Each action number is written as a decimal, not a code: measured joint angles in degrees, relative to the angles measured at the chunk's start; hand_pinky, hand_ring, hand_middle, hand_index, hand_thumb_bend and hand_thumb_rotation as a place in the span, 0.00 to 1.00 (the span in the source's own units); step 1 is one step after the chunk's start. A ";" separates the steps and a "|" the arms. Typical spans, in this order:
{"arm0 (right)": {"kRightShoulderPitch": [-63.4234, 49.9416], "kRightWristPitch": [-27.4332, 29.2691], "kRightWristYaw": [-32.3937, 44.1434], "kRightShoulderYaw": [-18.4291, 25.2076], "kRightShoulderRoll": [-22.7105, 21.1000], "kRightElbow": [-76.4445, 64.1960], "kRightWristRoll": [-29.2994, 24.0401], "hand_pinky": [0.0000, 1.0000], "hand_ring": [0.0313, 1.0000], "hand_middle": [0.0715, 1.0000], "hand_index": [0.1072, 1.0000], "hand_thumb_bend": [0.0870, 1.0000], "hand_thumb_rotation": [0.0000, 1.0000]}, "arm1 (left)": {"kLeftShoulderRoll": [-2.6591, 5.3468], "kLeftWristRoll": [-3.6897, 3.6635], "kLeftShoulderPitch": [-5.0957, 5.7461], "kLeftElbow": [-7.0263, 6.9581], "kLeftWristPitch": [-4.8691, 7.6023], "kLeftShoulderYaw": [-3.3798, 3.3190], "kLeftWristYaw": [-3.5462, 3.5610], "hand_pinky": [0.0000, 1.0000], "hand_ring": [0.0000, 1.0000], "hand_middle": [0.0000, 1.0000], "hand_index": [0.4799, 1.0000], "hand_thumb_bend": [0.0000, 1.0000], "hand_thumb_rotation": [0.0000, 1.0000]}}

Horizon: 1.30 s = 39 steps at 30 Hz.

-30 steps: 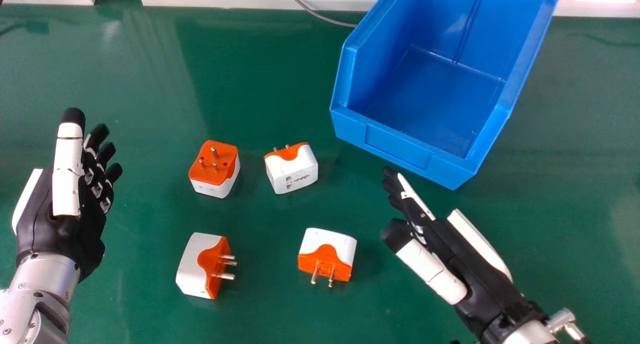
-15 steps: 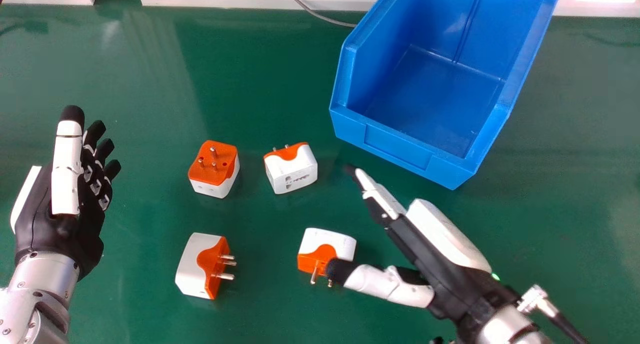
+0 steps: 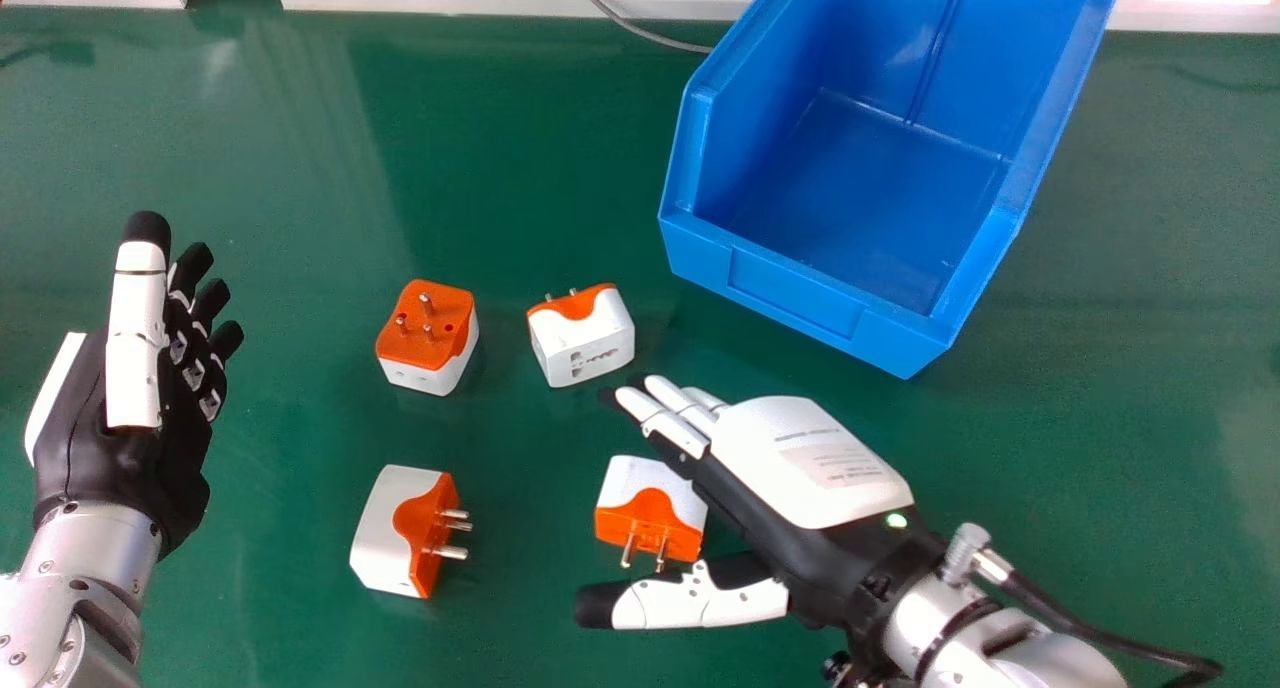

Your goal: Pick all objects and put in blue box

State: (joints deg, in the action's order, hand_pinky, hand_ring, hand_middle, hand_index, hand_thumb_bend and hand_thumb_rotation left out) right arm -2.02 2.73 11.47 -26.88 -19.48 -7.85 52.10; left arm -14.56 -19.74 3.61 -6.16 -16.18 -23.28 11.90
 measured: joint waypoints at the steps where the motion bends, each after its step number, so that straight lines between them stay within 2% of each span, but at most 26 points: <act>1: 0.34 -0.56 -0.02 -0.32 0.02 0.31 1.01 0.76 0.87 0.89 0.88 0.58 0.82 | 0.00 0.00 -0.03 0.03 0.00 0.00 0.01 1.00 1.00 1.00 1.00 0.53 1.00; 7: 1.41 -3.65 -0.93 -1.41 0.70 1.60 5.76 0.71 0.83 0.86 0.84 0.60 0.72 | -0.13 0.00 -0.05 0.10 0.00 -0.01 0.17 1.00 1.00 1.00 1.00 0.53 1.00; 10: 1.89 -5.04 -1.05 -2.15 1.23 2.26 7.17 0.72 0.83 0.86 0.84 0.60 0.71 | -0.46 -0.02 -0.06 0.10 -0.01 -0.01 0.27 1.00 1.00 1.00 1.00 0.54 1.00; 14: 2.90 -7.56 -0.56 -2.95 2.20 3.18 8.31 0.73 0.84 0.86 0.84 0.60 0.70 | -0.50 -0.51 -0.06 0.12 -0.04 -0.13 0.36 1.00 1.00 1.00 1.00 0.54 1.00; 17: 3.91 -9.54 0.15 -3.45 2.73 3.79 9.40 0.74 0.84 0.86 0.84 0.60 0.69 | -0.57 -0.51 -0.07 0.15 -0.04 -0.13 0.47 1.00 1.00 1.00 1.00 0.54 1.00; 21: 5.69 -11.22 0.32 -4.40 3.50 5.12 9.90 0.75 0.85 0.87 0.84 0.61 0.70 | -1.05 -0.49 -0.07 0.14 -0.09 -0.11 0.51 1.00 1.00 1.00 1.00 0.55 1.00; 26: 7.80 -13.31 1.69 -5.54 4.13 6.20 11.54 0.74 0.84 0.86 0.83 0.62 0.69 | -1.07 -0.52 -0.06 0.13 -0.49 -0.12 0.28 1.00 1.00 1.00 1.00 0.55 1.00; 35: 12.48 -17.04 7.19 -8.30 5.14 8.09 15.13 0.76 0.84 0.85 0.82 0.60 0.70 | -1.07 -0.51 -0.05 -0.07 -0.50 0.02 0.29 1.00 1.00 1.00 1.00 0.57 1.00; 39: 13.96 -17.81 8.78 -9.22 5.48 8.79 15.91 0.75 0.83 0.84 0.81 0.61 0.66 | -1.06 -0.53 -0.05 -0.12 -0.50 0.05 0.22 1.00 1.00 1.00 1.00 0.56 1.00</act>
State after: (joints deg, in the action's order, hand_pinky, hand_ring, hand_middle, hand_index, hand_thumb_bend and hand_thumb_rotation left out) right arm 11.94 -15.08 20.24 -36.10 -14.00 0.94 68.01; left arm -15.62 -20.26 3.57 -6.27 -16.68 -23.23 12.12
